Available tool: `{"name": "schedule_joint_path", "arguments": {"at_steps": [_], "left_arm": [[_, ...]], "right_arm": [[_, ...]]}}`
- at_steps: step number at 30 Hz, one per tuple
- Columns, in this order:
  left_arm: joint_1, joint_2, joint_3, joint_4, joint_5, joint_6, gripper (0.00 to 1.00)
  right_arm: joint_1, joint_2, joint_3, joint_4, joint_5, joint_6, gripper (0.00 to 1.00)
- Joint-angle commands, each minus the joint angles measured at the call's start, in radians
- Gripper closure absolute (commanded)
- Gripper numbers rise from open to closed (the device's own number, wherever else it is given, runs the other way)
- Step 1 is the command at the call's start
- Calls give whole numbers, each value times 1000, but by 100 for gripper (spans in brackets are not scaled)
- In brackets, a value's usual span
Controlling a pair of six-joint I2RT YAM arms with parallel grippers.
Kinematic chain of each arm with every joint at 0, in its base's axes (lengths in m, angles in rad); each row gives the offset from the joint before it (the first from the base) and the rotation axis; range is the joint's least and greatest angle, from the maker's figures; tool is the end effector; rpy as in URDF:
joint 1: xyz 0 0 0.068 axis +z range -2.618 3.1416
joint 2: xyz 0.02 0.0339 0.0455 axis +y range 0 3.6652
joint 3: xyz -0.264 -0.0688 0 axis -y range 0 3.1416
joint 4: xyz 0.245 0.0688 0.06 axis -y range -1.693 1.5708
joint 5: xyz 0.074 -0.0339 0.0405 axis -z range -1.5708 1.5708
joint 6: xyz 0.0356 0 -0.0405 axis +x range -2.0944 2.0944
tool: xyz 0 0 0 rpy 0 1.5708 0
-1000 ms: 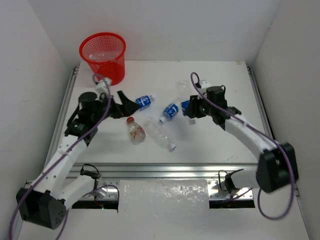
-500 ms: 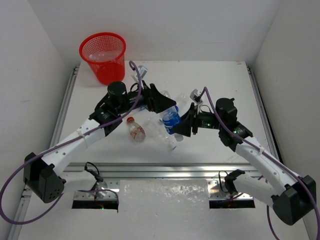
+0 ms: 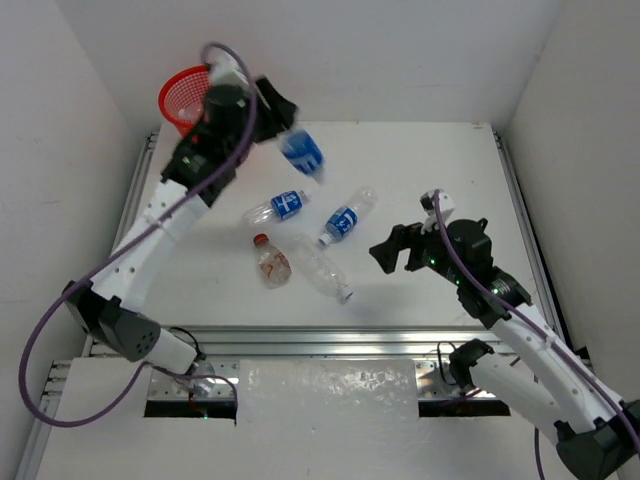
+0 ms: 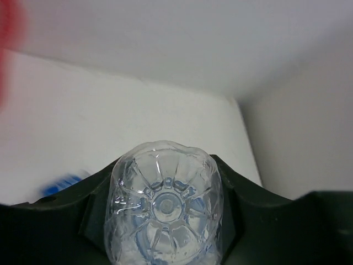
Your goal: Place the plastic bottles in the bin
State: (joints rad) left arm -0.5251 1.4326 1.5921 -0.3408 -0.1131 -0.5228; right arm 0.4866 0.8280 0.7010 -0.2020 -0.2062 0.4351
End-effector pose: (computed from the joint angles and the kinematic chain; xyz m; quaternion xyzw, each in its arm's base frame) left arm 0.2820 -0.1587 0.4534 -0.0353 0.7670 -0.2822 0.5751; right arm 0.1690 0.0977 0.3013 -0.0807 0.8072 0.3323 0.4811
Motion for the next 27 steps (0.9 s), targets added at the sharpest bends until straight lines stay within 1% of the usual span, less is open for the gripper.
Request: {"name": "schedule_joint_path", "arguments": {"at_steps": [1,2,3,4,5,6,7,9,10,11,12,13,14,15,19,22,24,25,26,27], "left_arm": [[239,72,202,-191,-402,-8,100],[281,122,236,-190,-413,-9,100],[334,146,293,-150,-446,1,100],[352,196,317,-123,-460,15,100],[382,225,383,-101,-473,53,100],[395,256,425,-68,-494,79,100],[413,320,501,-55,-508,130,100],[431,385,572,-12,-531,199,100],[436,452,607,-9,-551,225,100],[453,486,679,-6,-556,259,100],[465,549,712,-1,-542,270,100],[482,574,767,-4,-537,267,100],[487,595,776,6,-508,277,100],[488,626,781,31,-508,283,100],[488,684,779,104,-534,332,100],[494,723,802,123,-548,339,97],[501,727,802,118,-508,330,82],[501,726,801,109,-501,320,52],[501,723,801,100,-499,311,28],[501,713,801,83,-491,300,1]], "right_arm": [[0,-116,-93,-131,262,48,1],[0,-150,-109,-132,248,51,1],[0,-161,-135,-138,231,63,1],[0,-168,-143,-143,217,63,1],[0,-177,-147,-161,211,62,1],[0,-181,-150,-177,211,57,1],[0,-188,-153,-195,211,44,1],[0,-201,-167,-206,179,28,1],[0,-207,-167,-214,182,19,1],[-2,-222,-170,-230,182,11,1],[0,-228,-172,-234,180,8,1],[0,-240,-173,-232,176,4,1],[0,-244,-170,-235,171,5,1],[0,-244,-166,-238,169,4,1],[0,-242,-149,-246,160,13,1],[0,-231,-146,-235,154,17,1],[0,-215,-149,-220,151,20,1],[0,-205,-152,-214,146,22,1],[0,-184,-150,-208,140,24,1],[0,-172,-150,-189,128,28,1]]}}
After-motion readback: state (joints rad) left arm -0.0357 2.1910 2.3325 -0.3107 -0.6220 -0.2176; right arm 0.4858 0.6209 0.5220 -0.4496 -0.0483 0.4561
